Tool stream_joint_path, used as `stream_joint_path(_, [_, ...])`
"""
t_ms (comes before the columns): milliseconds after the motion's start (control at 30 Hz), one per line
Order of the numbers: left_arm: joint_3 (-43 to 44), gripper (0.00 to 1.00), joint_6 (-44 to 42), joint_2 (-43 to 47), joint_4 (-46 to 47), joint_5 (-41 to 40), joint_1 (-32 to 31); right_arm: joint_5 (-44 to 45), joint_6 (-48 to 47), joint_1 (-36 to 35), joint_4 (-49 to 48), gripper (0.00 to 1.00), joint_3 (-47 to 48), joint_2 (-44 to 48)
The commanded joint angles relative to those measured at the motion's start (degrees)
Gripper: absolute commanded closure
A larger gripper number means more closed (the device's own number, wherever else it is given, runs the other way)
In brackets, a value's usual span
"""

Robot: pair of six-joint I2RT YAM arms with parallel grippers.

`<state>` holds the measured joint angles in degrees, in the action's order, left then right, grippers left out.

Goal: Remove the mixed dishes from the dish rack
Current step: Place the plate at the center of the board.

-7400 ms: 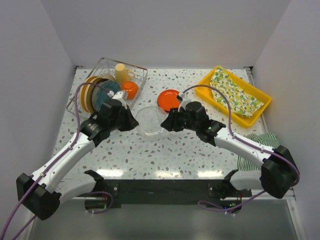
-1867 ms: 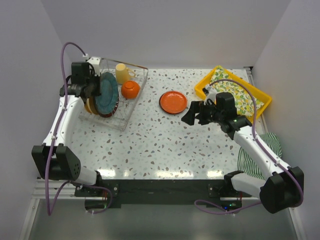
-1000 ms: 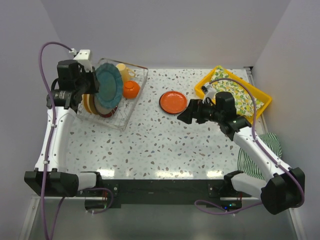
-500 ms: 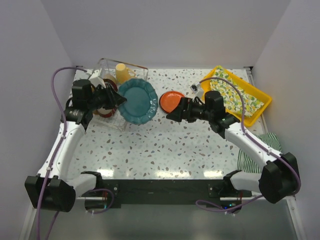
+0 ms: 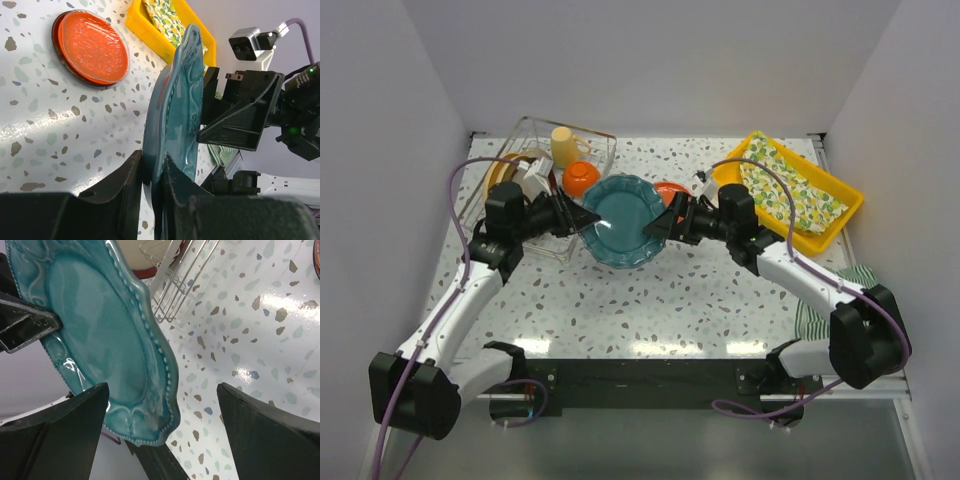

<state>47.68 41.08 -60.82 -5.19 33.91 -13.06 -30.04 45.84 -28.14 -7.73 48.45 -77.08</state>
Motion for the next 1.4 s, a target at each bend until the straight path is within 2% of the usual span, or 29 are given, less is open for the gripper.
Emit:
stream_joint_path(0, [-1.01, 1.0, 6.82, 2.98, 14.41, 5.29, -0.47, -2.56, 3.02, -0.33, -7.91, 0.17, -0.9, -0.61])
stream_joint_path(67, [-2.32, 1.0, 7.61, 3.16, 15.38, 5.55, -0.56, -3.7, 3.46, -0.34, -9.23, 0.24, -1.51, -0.88])
stream_joint_path(167, [-3.73, 1.0, 8.31, 3.34, 16.09, 5.81, -0.56, -4.58, 3.99, -0.33, -10.99, 0.42, -2.48, -0.62])
stream_joint_path(200, [-4.08, 1.0, 8.58, 3.51, 16.18, 5.82, -0.56, -4.76, 4.08, -0.34, -11.52, 0.54, -2.74, -0.36])
stream_joint_path(267, [-5.05, 1.0, 8.75, 3.69, 16.62, 5.73, -0.56, -5.03, 4.08, -0.33, -11.78, 0.68, -3.79, 0.17])
stream_joint_path(300, [-5.4, 1.0, 8.84, 3.78, 16.53, 5.73, -0.56, -5.11, 3.99, -0.34, -12.05, 0.84, -4.15, 0.44])
stream_joint_path(367, [-5.84, 0.99, 7.71, 3.95, 15.48, 5.03, -0.56, -5.03, 3.9, -0.25, -11.87, 0.96, -5.38, 1.49])
stream_joint_path(400, [-5.76, 0.96, 7.09, 4.04, 13.82, 4.59, -0.65, -4.85, 3.81, -0.25, -11.61, 1.0, -5.9, 1.93])
stream_joint_path(500, [-4.79, 0.75, 2.88, 4.3, 10.21, 2.57, -0.56, -4.32, 3.64, 0.19, -10.65, 1.0, -7.66, 3.86])
stream_joint_path(533, [-3.83, 0.63, 1.73, 4.39, 7.24, 1.87, -0.56, -4.5, 3.64, 0.37, -10.47, 1.0, -8.45, 4.47])
stream_joint_path(600, [-2.77, 0.51, -2.04, 4.48, 2.15, -0.68, -0.56, -4.76, 3.64, 1.15, -9.86, 1.0, -9.24, 6.06])
stream_joint_path(633, [-1.64, 0.38, -3.36, 4.31, 0.55, -2.43, -0.48, -4.68, 3.64, 1.51, -9.42, 1.0, -10.03, 6.67])
stream_joint_path(667, [-1.02, 0.32, -5.9, 4.3, -0.95, -3.49, -0.48, -4.5, 3.46, 2.47, -8.98, 1.0, -10.47, 8.33])
stream_joint_path(700, [-0.31, 0.22, -7.23, 4.22, -4.01, -4.63, -0.48, -4.41, 3.37, 3.0, -7.93, 1.0, -11.0, 9.13])
stream_joint_path(800, [2.41, 0.07, -12.06, 4.3, -9.37, -9.47, -0.48, -3.88, 2.94, 5.55, -5.56, 1.0, -13.72, 12.47])
stream_joint_path(900, [5.05, 0.0, -16.37, 4.39, -13.69, -14.39, -0.48, -4.23, 2.67, 8.8, -3.88, 1.0, -15.83, 15.37])
stream_joint_path(1133, [11.46, 0.0, -25.16, 4.92, -21.17, -24.84, -0.48, -6.6, 1.7, 16.44, -1.24, 1.0, -22.78, 17.93])
stream_joint_path(1367, [14.46, 0.0, -29.39, 5.88, -24.95, -30.22, -0.48, -9.07, 1.0, 20.48, -2.47, 1.0, -25.59, 15.12])
